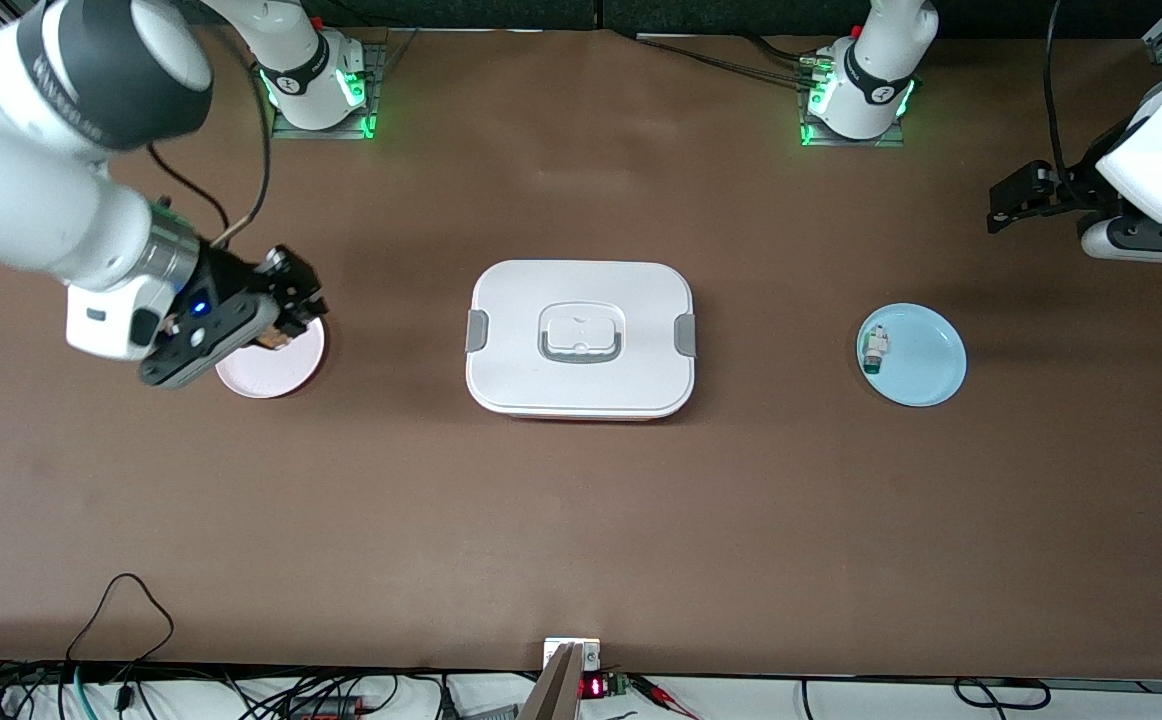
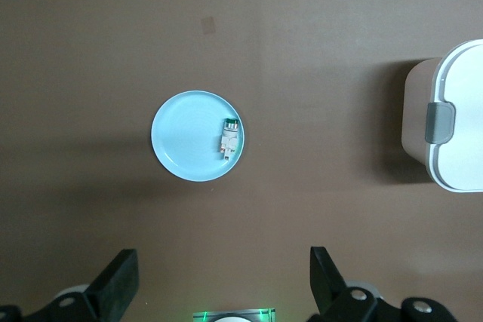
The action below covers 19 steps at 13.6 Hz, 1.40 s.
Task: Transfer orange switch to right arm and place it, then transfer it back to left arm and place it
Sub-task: 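Lift the switch over the box while the left gripper reaches toward it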
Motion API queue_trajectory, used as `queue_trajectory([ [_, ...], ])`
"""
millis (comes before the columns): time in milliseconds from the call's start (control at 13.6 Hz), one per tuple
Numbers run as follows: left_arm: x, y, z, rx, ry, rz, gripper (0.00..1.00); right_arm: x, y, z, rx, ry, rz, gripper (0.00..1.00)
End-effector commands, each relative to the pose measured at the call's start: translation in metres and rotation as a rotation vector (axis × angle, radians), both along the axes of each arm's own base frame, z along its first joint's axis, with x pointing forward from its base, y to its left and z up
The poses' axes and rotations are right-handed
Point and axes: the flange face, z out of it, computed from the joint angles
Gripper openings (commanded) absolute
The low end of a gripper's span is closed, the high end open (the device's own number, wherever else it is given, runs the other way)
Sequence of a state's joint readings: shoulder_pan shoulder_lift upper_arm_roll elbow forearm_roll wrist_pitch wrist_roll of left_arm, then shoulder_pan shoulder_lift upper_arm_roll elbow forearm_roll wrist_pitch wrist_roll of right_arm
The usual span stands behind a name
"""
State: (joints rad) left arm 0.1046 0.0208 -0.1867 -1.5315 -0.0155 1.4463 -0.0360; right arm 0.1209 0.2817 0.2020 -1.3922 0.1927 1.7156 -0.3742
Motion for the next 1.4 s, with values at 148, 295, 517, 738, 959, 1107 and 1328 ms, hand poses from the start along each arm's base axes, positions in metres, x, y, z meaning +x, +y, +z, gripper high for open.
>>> queue_trajectory([
  [148, -0.001, 0.000, 0.004, 0.009, 0.001, -0.007, 1.00, -0.012, 0.048, 0.025, 0.184, -0.059, 0.241, 0.33],
  [295, -0.001, 0.000, 0.004, 0.009, 0.001, -0.007, 1.00, -0.012, 0.053, 0.030, 0.282, -0.087, 0.306, 0.33],
  [517, -0.002, -0.002, 0.004, 0.007, 0.007, -0.020, 1.00, -0.014, 0.063, 0.032, 0.381, -0.109, 0.391, 0.33],
  [738, -0.008, -0.020, -0.018, -0.119, 0.151, -0.026, 1.00, -0.016, 0.074, 0.031, 0.499, -0.115, 0.446, 0.33],
  [959, -0.019, -0.037, -0.031, -0.339, 0.299, -0.020, 1.00, -0.010, 0.081, 0.027, 0.616, -0.162, 0.499, 0.34],
  [1107, -0.006, -0.032, -0.049, -0.552, 0.383, 0.058, 1.00, -0.003, 0.086, 0.015, 0.708, -0.213, 0.563, 0.34],
  [1328, 0.006, -0.035, -0.084, -0.874, 0.523, 0.120, 1.00, 0.006, 0.089, 0.001, 0.843, -0.267, 0.611, 0.34],
])
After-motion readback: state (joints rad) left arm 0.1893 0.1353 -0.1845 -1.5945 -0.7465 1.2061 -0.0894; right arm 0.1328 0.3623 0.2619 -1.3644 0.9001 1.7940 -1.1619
